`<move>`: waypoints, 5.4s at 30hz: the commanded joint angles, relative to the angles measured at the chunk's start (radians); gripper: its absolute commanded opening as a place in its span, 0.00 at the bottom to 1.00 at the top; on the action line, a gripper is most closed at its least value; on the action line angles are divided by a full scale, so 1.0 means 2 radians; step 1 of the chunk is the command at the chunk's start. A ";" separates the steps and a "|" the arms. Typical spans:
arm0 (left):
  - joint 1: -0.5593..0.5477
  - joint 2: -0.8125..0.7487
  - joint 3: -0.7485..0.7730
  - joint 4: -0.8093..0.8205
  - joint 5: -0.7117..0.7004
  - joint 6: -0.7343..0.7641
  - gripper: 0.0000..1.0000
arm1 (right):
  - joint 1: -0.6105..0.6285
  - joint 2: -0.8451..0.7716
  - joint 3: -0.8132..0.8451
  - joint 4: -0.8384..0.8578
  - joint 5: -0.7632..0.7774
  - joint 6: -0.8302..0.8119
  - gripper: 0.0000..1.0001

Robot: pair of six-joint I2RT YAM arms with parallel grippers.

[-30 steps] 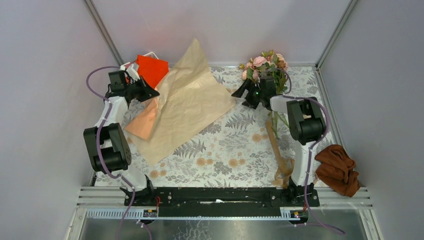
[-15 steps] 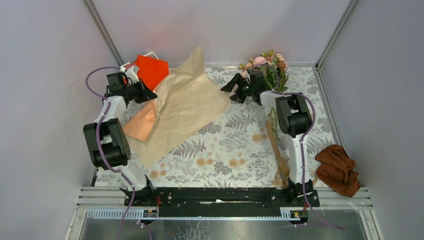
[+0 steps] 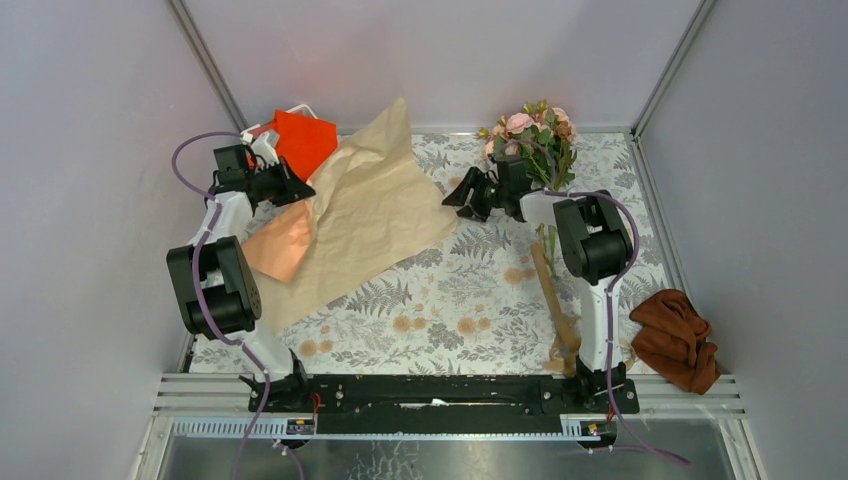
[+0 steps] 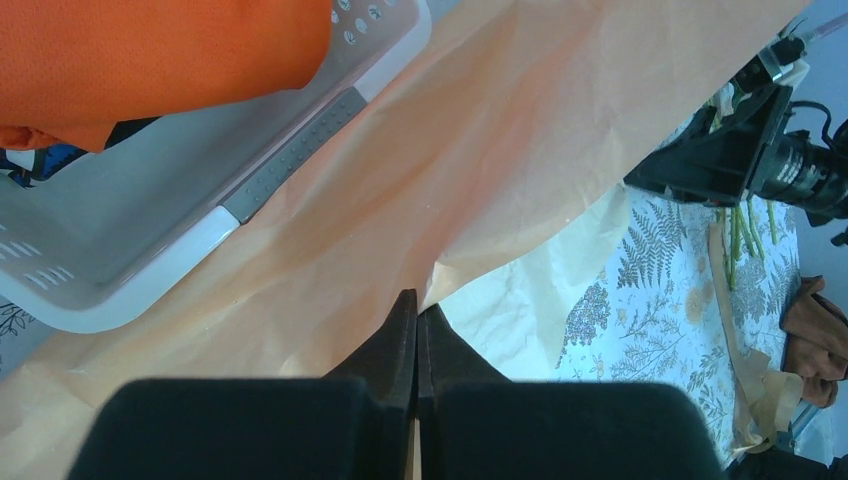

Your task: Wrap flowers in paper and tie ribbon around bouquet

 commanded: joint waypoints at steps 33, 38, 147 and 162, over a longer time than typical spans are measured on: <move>0.001 -0.044 -0.012 0.006 0.062 0.038 0.00 | 0.050 -0.150 -0.219 0.078 0.052 0.075 0.79; 0.001 -0.044 -0.014 0.005 0.067 0.037 0.00 | 0.066 -0.102 -0.203 0.134 0.064 0.142 0.81; -0.145 0.048 0.117 0.000 -0.233 0.146 0.78 | -0.191 -0.128 0.129 -0.464 0.221 -0.416 0.54; -0.125 0.012 0.117 -0.129 -0.228 0.401 0.66 | -0.191 -0.050 0.164 -0.476 0.216 -0.444 0.43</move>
